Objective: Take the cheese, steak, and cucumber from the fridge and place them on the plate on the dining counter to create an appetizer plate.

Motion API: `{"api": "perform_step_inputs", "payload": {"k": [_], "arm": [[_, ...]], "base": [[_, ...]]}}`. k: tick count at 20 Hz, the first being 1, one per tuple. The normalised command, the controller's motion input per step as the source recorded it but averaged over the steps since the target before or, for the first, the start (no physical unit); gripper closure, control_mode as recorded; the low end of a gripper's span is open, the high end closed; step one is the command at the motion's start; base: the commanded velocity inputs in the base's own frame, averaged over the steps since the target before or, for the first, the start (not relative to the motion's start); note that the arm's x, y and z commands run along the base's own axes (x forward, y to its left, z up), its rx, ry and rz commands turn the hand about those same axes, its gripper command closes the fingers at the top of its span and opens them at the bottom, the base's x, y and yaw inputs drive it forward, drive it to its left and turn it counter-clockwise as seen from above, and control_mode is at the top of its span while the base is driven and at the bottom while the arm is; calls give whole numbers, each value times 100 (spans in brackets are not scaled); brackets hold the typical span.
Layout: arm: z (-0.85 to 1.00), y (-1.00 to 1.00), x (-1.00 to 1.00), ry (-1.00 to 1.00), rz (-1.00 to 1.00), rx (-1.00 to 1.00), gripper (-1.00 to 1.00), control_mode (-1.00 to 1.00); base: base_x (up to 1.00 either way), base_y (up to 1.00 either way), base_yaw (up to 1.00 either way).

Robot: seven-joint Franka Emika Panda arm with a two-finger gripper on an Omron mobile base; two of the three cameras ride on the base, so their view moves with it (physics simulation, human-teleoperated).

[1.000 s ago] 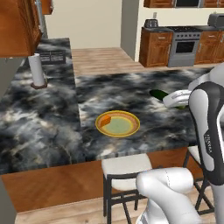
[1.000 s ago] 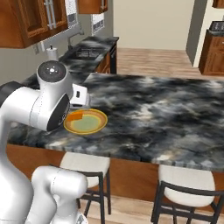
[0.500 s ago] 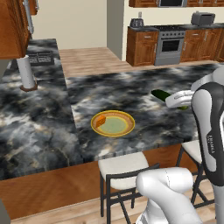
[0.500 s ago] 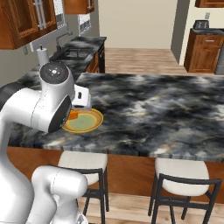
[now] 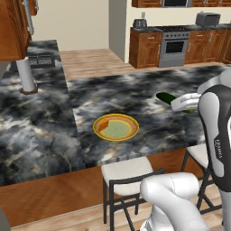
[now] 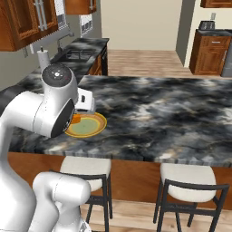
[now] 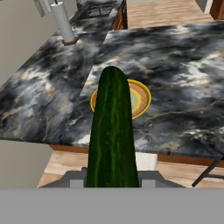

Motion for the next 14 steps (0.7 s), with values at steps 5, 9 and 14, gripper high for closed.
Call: {"api": "perform_step_inputs", "payload": {"k": [5,9,14], "arm": [[-27,17,34,18,0,0,100,-100],[-31,41,57,20,6,0,100,-100],[-22,37,61,12,14,-1,100,-100]], "base": [[0,0,0],[0,0,0],[0,0,0]]}}
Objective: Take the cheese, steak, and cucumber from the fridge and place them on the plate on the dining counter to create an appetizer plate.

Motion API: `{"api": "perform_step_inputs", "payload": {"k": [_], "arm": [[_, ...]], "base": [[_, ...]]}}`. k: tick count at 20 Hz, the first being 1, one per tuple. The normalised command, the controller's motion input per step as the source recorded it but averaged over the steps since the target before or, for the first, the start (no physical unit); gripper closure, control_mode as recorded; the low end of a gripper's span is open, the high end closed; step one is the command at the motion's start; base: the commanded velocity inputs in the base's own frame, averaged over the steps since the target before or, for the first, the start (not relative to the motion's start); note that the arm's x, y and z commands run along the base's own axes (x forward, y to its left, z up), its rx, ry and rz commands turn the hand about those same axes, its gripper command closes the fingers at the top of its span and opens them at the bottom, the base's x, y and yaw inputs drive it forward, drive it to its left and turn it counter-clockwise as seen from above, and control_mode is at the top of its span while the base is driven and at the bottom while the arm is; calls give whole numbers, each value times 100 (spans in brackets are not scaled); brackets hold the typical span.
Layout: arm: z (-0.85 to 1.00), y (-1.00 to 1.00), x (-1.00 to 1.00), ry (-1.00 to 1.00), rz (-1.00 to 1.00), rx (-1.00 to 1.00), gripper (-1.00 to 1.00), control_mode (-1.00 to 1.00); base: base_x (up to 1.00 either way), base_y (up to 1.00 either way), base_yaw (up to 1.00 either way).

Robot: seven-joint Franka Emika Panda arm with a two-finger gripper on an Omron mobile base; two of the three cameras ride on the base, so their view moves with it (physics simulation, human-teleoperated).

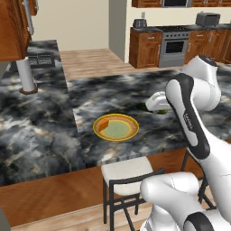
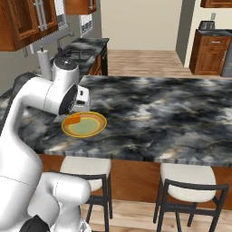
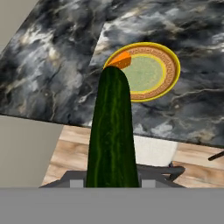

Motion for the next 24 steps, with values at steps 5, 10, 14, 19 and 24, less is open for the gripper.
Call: {"api": "perform_step_inputs", "payload": {"k": [5,10,14,19,24], "arm": [[-38,21,42,0,12,-6,100,-100],[-53,9,21,-9,11,-16,100,-100],[-54,0,25,-11,8,-15,100,-100],[-35,0,27,-3,6,-4,100,-100],[-10,0,36,0,5,0,100,-100]], "base": [[0,0,0],[0,0,0],[0,0,0],[0,0,0],[0,0,0]]}}
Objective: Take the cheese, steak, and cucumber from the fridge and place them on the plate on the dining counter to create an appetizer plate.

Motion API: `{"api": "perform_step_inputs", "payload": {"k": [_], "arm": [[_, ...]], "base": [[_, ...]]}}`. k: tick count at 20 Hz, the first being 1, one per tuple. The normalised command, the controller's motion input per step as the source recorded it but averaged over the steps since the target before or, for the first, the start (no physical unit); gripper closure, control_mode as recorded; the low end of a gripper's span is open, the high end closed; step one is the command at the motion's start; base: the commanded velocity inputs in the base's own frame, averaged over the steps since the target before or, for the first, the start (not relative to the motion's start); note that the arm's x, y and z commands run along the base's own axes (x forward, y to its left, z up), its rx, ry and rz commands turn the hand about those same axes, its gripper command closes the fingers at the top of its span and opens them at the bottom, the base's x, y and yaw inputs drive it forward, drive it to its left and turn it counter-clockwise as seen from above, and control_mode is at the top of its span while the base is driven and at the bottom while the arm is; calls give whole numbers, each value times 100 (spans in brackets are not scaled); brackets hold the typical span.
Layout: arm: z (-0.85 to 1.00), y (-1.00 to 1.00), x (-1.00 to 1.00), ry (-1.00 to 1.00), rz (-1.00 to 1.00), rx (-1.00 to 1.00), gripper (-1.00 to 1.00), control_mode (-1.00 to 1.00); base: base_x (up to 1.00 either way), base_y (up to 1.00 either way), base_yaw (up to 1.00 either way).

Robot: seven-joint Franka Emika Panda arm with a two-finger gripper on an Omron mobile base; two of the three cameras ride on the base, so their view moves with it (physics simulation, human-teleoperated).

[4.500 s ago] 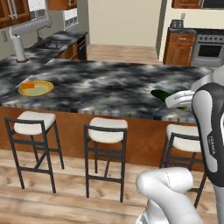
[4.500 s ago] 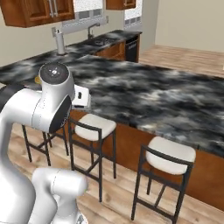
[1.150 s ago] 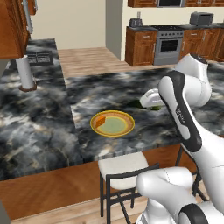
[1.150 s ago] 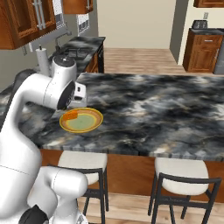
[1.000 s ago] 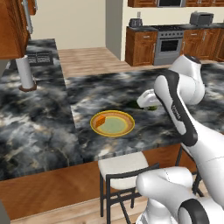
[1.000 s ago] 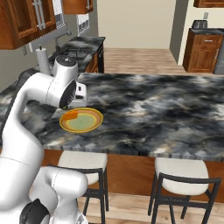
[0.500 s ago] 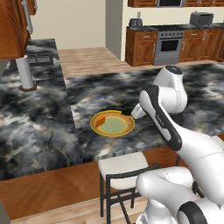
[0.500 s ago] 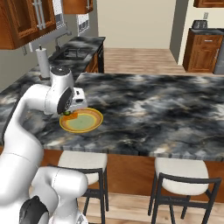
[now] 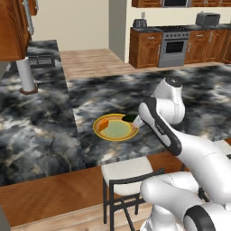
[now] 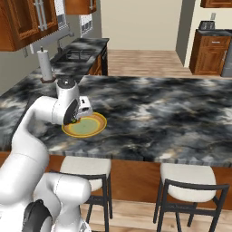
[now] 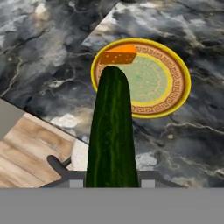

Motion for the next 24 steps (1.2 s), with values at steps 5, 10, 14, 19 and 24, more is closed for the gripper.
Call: {"api": "perform_step_inputs", "payload": {"k": [5,10,14,19,24], "arm": [[-2,0,43,10,1,0,100,-100],[-5,0,36,18,0,0,100,-100],[-24,0,28,12,0,0,100,-100],[-44,0,29,0,0,-4,100,-100],[-50,0,37,-1,0,-8,100,-100]], "base": [[0,0,0],[0,0,0],[0,0,0],[0,0,0],[0,0,0]]}}
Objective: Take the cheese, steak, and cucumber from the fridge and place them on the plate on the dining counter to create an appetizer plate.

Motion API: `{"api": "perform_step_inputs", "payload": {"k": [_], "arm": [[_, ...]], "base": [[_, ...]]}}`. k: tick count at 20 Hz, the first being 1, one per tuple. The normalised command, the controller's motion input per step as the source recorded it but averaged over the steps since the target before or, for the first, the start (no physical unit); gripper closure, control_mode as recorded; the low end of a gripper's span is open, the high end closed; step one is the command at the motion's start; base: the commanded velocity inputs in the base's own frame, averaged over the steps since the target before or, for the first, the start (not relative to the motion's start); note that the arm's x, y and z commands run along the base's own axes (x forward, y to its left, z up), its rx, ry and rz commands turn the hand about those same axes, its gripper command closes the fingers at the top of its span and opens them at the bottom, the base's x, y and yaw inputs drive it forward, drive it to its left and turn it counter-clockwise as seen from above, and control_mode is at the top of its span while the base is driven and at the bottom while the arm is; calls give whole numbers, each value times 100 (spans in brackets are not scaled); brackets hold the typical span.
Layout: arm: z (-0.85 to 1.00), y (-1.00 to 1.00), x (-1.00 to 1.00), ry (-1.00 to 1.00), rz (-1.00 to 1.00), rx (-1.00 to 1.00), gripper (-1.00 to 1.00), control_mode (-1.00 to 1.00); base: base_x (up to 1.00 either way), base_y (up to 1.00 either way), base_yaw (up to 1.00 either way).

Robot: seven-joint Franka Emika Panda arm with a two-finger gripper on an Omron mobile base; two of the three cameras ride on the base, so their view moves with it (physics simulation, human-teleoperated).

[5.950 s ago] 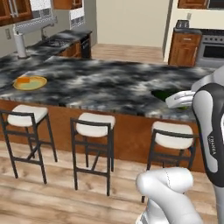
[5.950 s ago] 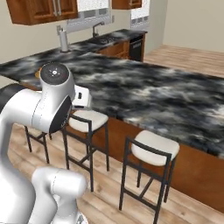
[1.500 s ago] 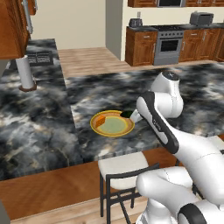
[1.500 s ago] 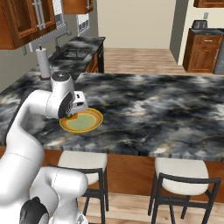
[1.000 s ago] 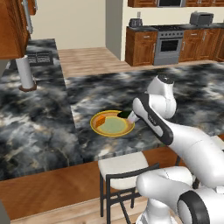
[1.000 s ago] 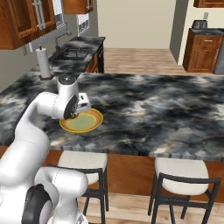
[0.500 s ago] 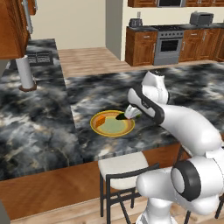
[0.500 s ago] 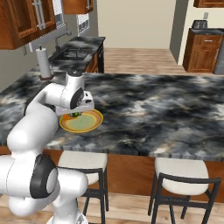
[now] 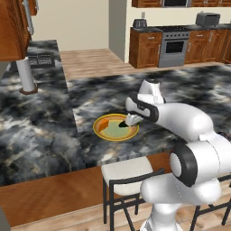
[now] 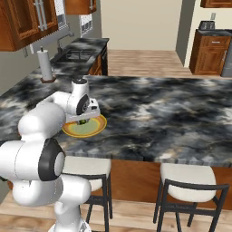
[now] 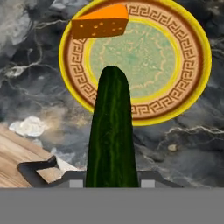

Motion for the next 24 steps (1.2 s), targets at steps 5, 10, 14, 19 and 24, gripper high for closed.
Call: {"api": "perform_step_inputs", "payload": {"k": [5,10,14,19,24], "arm": [[-37,0,41,-7,0,-8,100,-100],[-24,0,60,-1,0,-1,100,-100],[-20,0,74,0,0,0,100,-100],[-19,0,73,0,0,0,100,-100],[-45,1,44,0,0,-2,100,-100]], "base": [[0,0,0],[0,0,0],[0,0,0],[0,0,0],[0,0,0]]}}
